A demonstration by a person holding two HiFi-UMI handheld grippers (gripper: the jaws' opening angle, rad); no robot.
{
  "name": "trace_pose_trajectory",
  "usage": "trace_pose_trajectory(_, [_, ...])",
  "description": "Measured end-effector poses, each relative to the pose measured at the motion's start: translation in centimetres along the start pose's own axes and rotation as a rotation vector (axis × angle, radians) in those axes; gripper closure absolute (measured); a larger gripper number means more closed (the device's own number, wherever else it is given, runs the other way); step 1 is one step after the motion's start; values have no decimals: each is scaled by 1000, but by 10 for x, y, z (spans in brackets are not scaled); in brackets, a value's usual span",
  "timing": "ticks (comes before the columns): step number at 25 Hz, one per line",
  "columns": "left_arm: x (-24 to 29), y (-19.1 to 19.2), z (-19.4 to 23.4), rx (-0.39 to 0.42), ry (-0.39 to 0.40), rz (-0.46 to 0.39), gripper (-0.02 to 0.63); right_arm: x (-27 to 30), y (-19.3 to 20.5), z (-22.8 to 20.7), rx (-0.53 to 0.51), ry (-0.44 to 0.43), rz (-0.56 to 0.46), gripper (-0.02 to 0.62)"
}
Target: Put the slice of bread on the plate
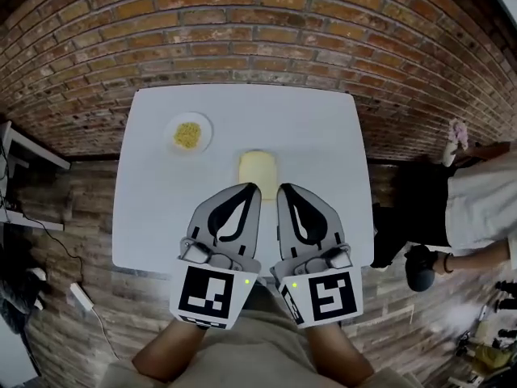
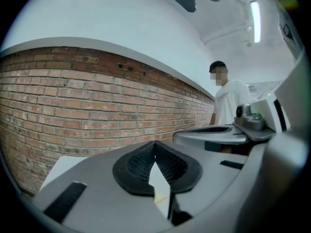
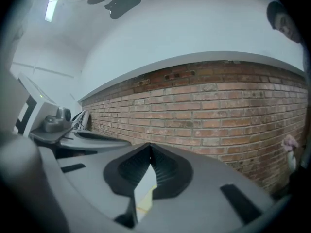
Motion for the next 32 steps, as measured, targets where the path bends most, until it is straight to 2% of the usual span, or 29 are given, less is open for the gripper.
trace_pose_trajectory(6, [-19, -16, -11, 18, -3, -6, 595, -23, -21, 9, 6, -3, -41, 589])
trace_pose_trajectory(12, [-27, -19, -18, 47, -27, -7, 595, -36, -18, 11, 18, -12, -41, 589])
trace_pose_trajectory(32, [-31, -15, -31, 16, -25, 1, 595, -44, -16, 7, 8, -51, -21, 589])
Point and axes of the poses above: the fingertips, and each gripper's own axes: x forward along the fingers, z to its left, y out of its underside, the point moved 5 cm from there along -x, backward along the fingers, and after that the axes turned 3 degrees about z, right-handed, at the moved point
